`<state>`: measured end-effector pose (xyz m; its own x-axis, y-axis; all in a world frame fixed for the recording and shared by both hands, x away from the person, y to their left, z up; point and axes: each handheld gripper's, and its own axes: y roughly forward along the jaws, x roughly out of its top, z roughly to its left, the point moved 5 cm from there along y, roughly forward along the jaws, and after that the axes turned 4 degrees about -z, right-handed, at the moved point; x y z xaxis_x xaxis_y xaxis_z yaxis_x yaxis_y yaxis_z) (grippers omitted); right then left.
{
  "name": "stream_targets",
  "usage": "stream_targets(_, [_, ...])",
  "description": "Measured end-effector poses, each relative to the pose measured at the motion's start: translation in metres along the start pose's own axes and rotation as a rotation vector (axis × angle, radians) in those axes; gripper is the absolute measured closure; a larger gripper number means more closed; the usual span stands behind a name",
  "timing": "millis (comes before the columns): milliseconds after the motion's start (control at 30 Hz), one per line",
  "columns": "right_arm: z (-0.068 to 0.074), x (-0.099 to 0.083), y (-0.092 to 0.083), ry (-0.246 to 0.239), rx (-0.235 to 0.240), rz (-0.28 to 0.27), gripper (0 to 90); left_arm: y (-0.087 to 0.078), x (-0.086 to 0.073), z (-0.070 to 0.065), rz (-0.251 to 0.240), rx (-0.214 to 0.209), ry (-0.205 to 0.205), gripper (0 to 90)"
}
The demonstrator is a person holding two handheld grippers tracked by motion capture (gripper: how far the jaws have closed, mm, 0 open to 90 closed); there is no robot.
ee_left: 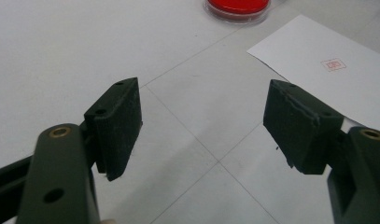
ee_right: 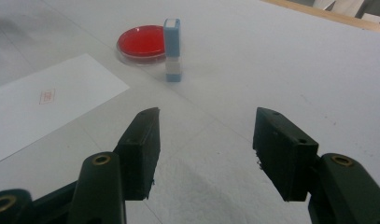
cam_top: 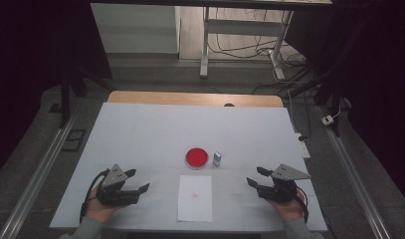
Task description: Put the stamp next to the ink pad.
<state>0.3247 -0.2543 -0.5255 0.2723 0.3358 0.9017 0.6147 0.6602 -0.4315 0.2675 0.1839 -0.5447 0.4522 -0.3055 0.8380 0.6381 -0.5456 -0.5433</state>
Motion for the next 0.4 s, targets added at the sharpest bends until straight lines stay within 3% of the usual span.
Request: stream_targets(400, [0.0005,0.0003,0.0005,-0.002,-0.005,-0.005,41.4,0.0001,0.0001,0.0003,0.0,0.001,0.001,28.1])
